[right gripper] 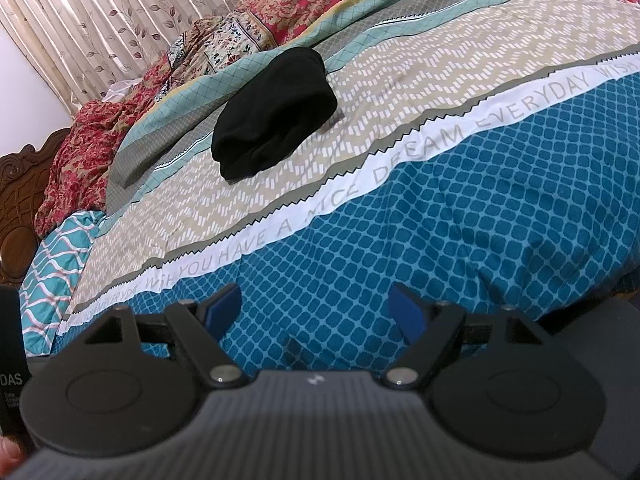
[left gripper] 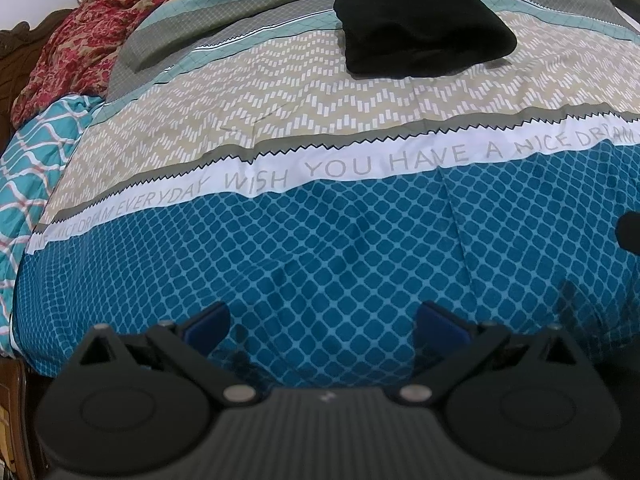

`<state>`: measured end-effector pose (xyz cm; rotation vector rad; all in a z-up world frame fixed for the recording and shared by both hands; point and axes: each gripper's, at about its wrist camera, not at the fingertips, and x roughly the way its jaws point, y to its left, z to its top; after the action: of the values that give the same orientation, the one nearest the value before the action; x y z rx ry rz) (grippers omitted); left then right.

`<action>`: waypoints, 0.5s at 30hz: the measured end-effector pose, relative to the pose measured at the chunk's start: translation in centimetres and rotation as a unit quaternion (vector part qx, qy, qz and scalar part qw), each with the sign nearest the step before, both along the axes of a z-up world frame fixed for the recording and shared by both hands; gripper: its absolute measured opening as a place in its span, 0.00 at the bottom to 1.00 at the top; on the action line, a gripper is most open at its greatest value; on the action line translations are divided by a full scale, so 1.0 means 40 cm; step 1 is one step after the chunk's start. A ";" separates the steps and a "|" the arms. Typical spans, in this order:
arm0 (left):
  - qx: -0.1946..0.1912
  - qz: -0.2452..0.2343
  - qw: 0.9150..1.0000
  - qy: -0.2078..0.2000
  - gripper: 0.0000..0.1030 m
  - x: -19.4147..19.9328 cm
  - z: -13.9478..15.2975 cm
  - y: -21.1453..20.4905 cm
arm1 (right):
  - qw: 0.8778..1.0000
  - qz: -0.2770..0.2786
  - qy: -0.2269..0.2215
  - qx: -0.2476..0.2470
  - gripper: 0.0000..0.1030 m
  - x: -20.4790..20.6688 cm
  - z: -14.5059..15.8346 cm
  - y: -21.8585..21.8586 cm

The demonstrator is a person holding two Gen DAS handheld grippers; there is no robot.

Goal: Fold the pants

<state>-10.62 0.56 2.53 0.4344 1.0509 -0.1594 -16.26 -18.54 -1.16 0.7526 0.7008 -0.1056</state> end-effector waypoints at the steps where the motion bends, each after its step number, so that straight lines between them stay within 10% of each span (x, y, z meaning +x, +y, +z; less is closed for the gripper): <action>1: 0.000 0.000 1.000 0.000 1.00 0.000 0.000 -0.001 | 1.000 0.000 0.000 0.000 0.80 0.000 0.000 0.000; 15: 0.002 0.001 1.000 0.001 1.00 0.000 -0.002 -0.001 | 1.000 0.000 0.000 0.003 0.80 0.002 -0.001 -0.004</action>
<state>-10.61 0.52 2.46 0.4366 1.0528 -0.1564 -16.17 -18.72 -1.19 0.7581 0.7015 -0.1043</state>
